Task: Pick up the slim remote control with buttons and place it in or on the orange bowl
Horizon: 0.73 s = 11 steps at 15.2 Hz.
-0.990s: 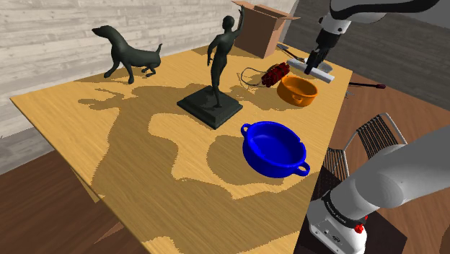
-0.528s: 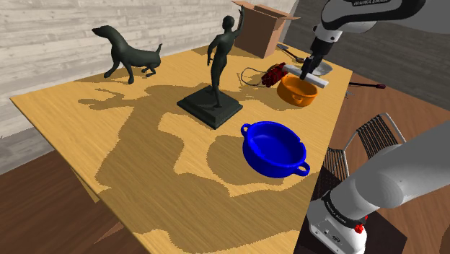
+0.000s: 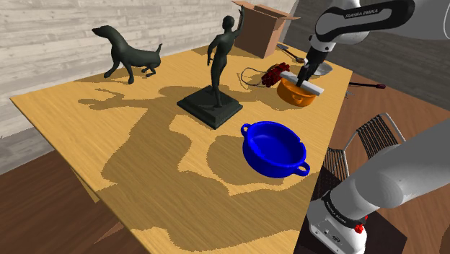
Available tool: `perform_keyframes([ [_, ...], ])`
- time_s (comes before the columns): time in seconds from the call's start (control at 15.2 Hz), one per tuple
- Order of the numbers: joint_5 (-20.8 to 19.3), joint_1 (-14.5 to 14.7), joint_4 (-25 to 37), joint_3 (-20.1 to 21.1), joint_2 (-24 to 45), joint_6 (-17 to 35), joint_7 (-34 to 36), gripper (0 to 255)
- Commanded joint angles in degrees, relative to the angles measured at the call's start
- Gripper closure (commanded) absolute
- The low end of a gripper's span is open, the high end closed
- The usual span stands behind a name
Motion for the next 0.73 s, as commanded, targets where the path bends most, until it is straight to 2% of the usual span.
perform_keyframes([
  [0.0,0.0,0.0,-0.2,0.0,0.0,0.3,0.0,255],
  [0.33,0.0,0.0,-0.2,0.0,0.0,0.3,0.0,255],
  [0.4,0.0,0.0,-0.2,0.0,0.0,0.3,0.0,0],
  [0.66,0.0,0.0,-0.2,0.0,0.0,0.3,0.0,0],
])
